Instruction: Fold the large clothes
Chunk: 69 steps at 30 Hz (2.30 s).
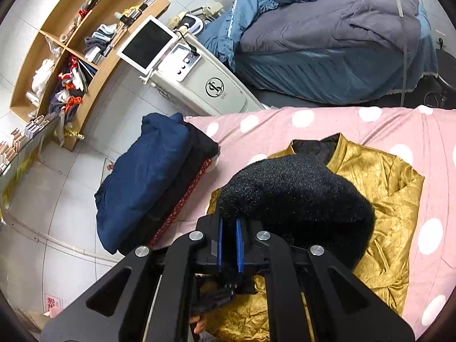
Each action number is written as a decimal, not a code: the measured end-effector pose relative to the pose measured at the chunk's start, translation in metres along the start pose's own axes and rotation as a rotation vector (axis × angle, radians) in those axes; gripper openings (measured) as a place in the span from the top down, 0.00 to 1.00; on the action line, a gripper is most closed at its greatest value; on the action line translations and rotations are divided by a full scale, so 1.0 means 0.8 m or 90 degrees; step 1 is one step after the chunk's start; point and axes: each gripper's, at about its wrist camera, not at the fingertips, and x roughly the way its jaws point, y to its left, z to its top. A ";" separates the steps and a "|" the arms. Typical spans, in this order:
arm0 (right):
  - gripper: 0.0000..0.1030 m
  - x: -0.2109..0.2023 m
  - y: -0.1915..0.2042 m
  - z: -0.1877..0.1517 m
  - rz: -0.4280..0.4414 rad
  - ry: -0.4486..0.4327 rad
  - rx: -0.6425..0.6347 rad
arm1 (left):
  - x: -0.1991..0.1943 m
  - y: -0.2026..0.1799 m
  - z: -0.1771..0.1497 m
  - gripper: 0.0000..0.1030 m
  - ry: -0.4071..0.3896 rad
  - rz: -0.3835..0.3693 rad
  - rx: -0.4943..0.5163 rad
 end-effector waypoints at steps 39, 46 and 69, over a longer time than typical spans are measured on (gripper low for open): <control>0.34 0.085 -0.181 -0.050 -0.139 0.093 0.226 | -0.037 -0.019 0.010 0.12 -0.065 0.141 0.080; 0.85 0.144 -0.198 -0.062 -0.141 0.138 0.216 | -0.048 -0.009 0.001 0.12 -0.063 0.159 0.064; 0.54 0.030 -0.214 -0.112 -0.386 0.111 0.105 | -0.094 -0.085 0.102 0.12 -0.174 0.116 0.165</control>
